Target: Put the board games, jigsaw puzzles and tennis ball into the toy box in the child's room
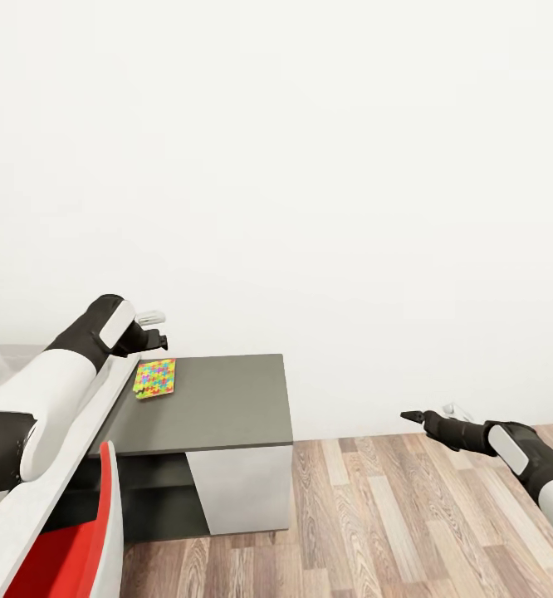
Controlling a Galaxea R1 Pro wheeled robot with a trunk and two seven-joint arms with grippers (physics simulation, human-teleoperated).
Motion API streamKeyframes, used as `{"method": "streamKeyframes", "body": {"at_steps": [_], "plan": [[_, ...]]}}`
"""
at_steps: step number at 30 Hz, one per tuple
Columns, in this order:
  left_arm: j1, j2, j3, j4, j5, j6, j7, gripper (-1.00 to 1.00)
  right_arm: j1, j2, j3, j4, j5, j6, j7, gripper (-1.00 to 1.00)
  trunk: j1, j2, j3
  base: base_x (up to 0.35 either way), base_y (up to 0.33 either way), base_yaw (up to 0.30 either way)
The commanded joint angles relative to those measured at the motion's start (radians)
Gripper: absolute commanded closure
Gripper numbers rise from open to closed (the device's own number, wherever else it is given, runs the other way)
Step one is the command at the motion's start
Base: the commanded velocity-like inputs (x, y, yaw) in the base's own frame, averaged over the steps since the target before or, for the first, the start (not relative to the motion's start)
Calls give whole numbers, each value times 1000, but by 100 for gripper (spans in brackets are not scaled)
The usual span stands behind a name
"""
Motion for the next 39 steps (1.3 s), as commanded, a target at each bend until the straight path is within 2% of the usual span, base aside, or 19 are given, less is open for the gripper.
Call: {"method": "streamKeyframes", "body": {"at_steps": [1,3,7,10,14,29,32,33,36,39], "plan": [[-1,1,-8,-1,11,2,7,-100,-1,-3,5,0,-3,3,10,-100,1,-2,-2,0,0,0],[-1,1,-8,-1,11,2,7,-100,-1,-9,5,0,-3,3,26,-100,1,-2,-2,0,0,0],[-1,1,-8,-1,11,2,7,-100,2,-40,6,0,-2,-3,133,-100,1,-2,-2,0,0,0],[-1,1,-7,-1,11,2,7,-100,24,-66,6,-2,-1,-12,246,-100,1,-2,-2,0,0,0],[-1,1,-7,-10,11,3,8,-100,52,-80,7,-6,0,-38,315,-100,1,-2,-2,0,0,0],[-1,0,-8,-21,11,4,10,-100,63,-86,8,-11,0,-48,353,-100,1,-2,-2,0,0,0],[-1,0,-9,-21,11,4,10,-100,64,-86,9,-14,0,-46,379,-100,1,-2,-2,0,0,0],[-1,0,-8,-21,11,4,9,-100,64,-87,9,-16,0,-46,426,-100,1,-2,-2,0,0,0],[-1,0,-8,-21,11,4,10,-100,64,-89,9,-17,0,-46,476,-100,1,-2,-2,0,0,0],[-1,0,-8,-22,11,4,9,-100,65,-92,10,-33,0,-48,565,-100,1,-2,-2,0,0,0]]}}
